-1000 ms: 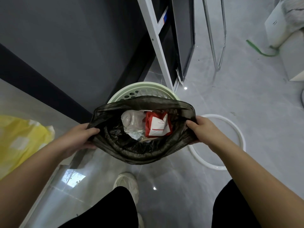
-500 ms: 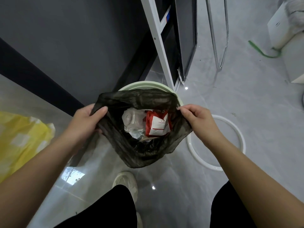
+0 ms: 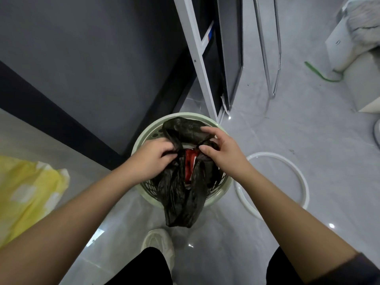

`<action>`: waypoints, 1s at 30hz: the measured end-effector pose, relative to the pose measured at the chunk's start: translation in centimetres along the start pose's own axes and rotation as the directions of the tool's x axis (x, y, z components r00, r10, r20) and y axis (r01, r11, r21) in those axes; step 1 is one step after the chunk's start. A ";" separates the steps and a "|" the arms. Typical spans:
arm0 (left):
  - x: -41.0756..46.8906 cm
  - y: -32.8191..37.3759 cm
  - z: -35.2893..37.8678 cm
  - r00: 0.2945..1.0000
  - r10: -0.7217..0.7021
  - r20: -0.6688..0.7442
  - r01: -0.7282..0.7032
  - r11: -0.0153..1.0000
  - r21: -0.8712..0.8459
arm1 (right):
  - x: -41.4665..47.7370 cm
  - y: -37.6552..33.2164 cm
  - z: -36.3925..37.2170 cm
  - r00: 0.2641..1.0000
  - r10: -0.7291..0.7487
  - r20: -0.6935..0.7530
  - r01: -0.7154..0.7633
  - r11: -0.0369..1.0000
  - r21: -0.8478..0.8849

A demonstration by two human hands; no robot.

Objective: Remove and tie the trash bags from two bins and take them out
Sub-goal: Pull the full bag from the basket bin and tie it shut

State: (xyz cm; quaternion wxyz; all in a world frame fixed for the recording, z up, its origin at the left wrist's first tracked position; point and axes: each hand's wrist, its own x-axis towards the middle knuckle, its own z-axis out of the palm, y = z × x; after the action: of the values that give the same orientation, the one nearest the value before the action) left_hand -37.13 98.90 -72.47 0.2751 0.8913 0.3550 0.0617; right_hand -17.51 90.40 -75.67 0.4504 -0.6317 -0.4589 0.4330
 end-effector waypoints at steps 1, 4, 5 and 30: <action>-0.3 -0.2 0.2 0.999 0.004 0.048 -0.002 0.999 -0.040 | 0.2 0.1 -0.1 1.000 -0.002 0.001 0.002 0.999 -0.033; -1.6 0.1 0.5 0.963 -0.054 0.264 0.135 0.944 -0.302 | 0.5 0.2 -0.4 0.999 -0.007 -0.050 0.001 0.993 -0.121; -2.0 0.5 0.8 0.946 -0.076 0.316 0.191 0.916 -0.352 | 0.6 0.2 -0.4 0.998 -0.003 -0.069 -0.005 0.993 -0.116; -2.6 1.7 2.0 0.966 -0.246 -0.077 0.186 0.872 -0.453 | -0.7 1.1 3.9 0.958 -0.188 0.217 0.244 0.932 -0.269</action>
State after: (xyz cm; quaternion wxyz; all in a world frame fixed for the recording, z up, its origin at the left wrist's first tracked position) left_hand -37.39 95.29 -72.99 0.4513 0.7540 0.4466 0.1686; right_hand -21.21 90.25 -77.46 0.3516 -0.5932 -0.6252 0.3656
